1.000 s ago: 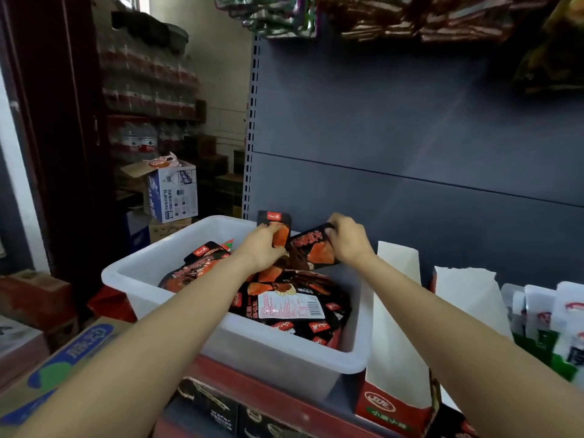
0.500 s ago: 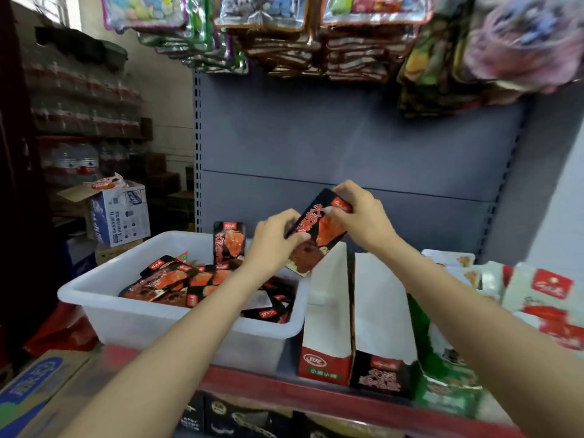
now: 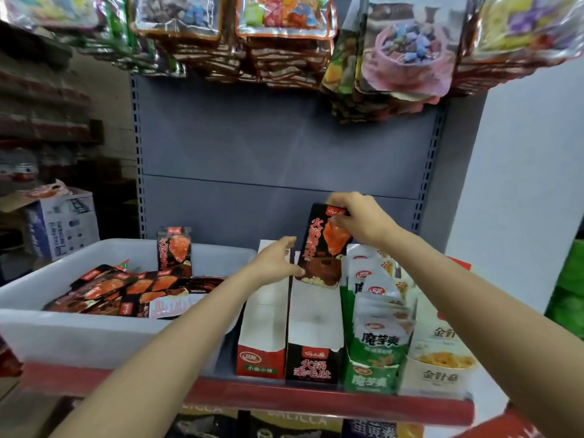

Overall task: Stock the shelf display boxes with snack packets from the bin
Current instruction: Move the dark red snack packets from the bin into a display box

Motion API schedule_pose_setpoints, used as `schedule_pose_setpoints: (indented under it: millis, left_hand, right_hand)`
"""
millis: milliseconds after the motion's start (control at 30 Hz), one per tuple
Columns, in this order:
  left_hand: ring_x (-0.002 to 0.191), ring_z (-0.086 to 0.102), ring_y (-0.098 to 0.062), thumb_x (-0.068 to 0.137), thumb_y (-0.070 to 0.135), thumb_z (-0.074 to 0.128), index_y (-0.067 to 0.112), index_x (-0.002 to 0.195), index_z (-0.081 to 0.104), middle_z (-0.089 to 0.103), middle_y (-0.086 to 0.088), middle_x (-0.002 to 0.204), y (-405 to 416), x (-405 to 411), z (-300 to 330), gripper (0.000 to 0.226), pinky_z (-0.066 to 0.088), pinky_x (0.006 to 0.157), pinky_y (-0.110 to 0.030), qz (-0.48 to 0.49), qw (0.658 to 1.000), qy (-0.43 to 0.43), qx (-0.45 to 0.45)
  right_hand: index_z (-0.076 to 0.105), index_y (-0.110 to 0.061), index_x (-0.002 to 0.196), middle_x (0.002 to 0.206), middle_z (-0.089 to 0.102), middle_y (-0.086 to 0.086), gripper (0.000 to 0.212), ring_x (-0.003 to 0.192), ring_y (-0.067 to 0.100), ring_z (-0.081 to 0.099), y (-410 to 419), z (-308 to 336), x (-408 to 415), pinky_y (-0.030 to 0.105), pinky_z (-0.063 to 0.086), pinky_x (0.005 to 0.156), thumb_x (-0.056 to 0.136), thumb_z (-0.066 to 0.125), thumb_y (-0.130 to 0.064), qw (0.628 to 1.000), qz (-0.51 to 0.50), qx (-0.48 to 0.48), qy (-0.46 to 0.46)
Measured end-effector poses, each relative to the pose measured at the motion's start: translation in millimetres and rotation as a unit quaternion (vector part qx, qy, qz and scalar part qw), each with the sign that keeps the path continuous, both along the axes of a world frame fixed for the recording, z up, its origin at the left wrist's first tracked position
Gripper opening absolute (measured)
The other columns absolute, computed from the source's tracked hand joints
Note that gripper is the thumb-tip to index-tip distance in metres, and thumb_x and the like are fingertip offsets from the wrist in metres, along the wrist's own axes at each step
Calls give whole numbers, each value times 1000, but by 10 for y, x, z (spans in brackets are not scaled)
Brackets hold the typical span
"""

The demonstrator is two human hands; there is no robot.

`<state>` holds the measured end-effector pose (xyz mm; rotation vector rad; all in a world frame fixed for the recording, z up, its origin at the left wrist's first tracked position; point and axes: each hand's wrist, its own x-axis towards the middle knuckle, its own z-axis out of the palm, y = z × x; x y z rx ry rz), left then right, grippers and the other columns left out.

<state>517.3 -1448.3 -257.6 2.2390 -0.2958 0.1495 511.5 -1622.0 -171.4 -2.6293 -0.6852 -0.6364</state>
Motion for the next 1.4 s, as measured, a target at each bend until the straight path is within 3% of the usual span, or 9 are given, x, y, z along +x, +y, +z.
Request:
schedule_pose_setpoints:
  millis: [133, 400, 467, 600, 833, 1000, 1267, 1400]
  left_hand:
    - [124, 47, -16, 81, 5, 69, 12, 130, 49, 54, -2, 132, -23, 39, -11, 54, 36, 100, -24, -17, 1000, -3, -16]
    - [98, 59, -14, 87, 22, 66, 15, 98, 66, 68, -1, 101, -48, 114, 9, 13, 40, 81, -25, 39, 994, -97, -26]
    - [95, 60, -14, 89, 22, 64, 12, 94, 68, 69, -2, 98, -76, 138, 31, 12, 39, 78, -24, 69, 991, -109, -27]
    - [95, 58, -14, 89, 19, 63, 9, 92, 71, 70, -4, 98, -109, 208, 47, 13, 36, 77, -21, 99, 989, -107, -4]
    - [94, 61, -14, 85, 17, 68, 16, 85, 70, 70, 3, 92, -95, 302, -8, 3, 42, 81, -24, 102, 988, -117, 23]
    - [94, 60, -13, 85, 15, 68, 13, 99, 68, 69, -1, 101, -85, 291, -8, 14, 42, 80, -21, 101, 987, -123, 24]
    - [85, 59, -8, 89, 18, 63, 17, 102, 65, 63, 8, 96, 140, -27, 59, 13, 40, 74, -19, 106, 979, -176, -11]
    - [85, 62, -9, 87, 15, 64, 18, 94, 66, 67, 7, 91, 460, -190, 34, 8, 46, 79, -19, 130, 973, -190, -11]
  right_hand:
    - [66, -9, 104, 104, 67, 8, 20, 97, 25, 60, 69, -35, 171, 31, 46, 80, 86, 59, -4, 994, 2, -93, 56]
    - [71, -10, 95, 85, 61, -1, 17, 73, 13, 54, 214, -124, 375, 19, 41, 57, 78, 74, -10, 977, 17, -153, 148]
    - [70, -9, 96, 86, 62, 0, 18, 74, 13, 55, 200, -169, 413, 16, 41, 54, 78, 73, -10, 978, 19, -139, 157]
    - [71, -9, 95, 97, 68, 5, 18, 83, 13, 56, 134, -279, 518, 23, 42, 72, 77, 75, -12, 984, 8, -111, 137]
    - [69, -11, 103, 101, 65, 1, 22, 94, 15, 58, -17, -319, 599, 23, 42, 82, 81, 72, -11, 988, 3, -51, 146]
    - [70, -12, 95, 104, 69, 7, 12, 94, 19, 61, -84, -375, 628, 29, 49, 86, 83, 69, -11, 980, 3, -52, 190]
    - [69, -11, 102, 105, 69, 4, 15, 90, 14, 58, 80, -185, 425, 21, 42, 78, 89, 61, -14, 995, 14, -78, 58]
    - [68, -12, 103, 105, 68, 3, 16, 94, 16, 59, 470, -181, 208, 20, 40, 78, 90, 60, -17, 995, 61, -50, 65]
